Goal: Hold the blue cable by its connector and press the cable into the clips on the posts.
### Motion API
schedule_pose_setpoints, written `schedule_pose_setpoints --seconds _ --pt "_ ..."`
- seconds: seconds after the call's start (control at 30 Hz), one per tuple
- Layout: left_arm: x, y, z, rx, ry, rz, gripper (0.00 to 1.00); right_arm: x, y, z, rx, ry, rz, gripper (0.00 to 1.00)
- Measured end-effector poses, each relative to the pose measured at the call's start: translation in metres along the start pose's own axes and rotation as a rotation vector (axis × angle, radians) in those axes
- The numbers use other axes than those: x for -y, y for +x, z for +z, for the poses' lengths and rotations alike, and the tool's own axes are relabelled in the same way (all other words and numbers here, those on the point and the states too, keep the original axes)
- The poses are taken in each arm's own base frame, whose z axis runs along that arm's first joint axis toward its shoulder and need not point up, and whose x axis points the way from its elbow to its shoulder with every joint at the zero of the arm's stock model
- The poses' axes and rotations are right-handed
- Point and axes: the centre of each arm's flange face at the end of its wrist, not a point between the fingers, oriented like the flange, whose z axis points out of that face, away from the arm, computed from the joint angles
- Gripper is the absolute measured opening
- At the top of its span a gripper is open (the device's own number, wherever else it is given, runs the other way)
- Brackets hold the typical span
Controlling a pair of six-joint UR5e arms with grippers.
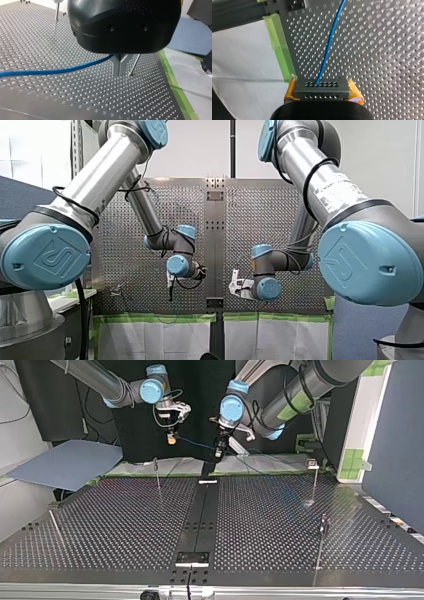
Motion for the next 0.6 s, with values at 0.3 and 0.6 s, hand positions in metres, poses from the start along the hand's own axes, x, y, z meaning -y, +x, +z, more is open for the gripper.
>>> schedule_pose_setpoints --seconds 0.3,0.6 --pt "0.015 0.030 0.004 -0.027 0.028 0.011 0.00 -0.022 0.006 0.004 -0.063 -0.023 0.013 0.00" --pt "0.032 0.048 0.008 -0.039 0.058 0.015 0.00 -0.057 0.012 0.007 -0.106 -0.034 0.044 0.00"
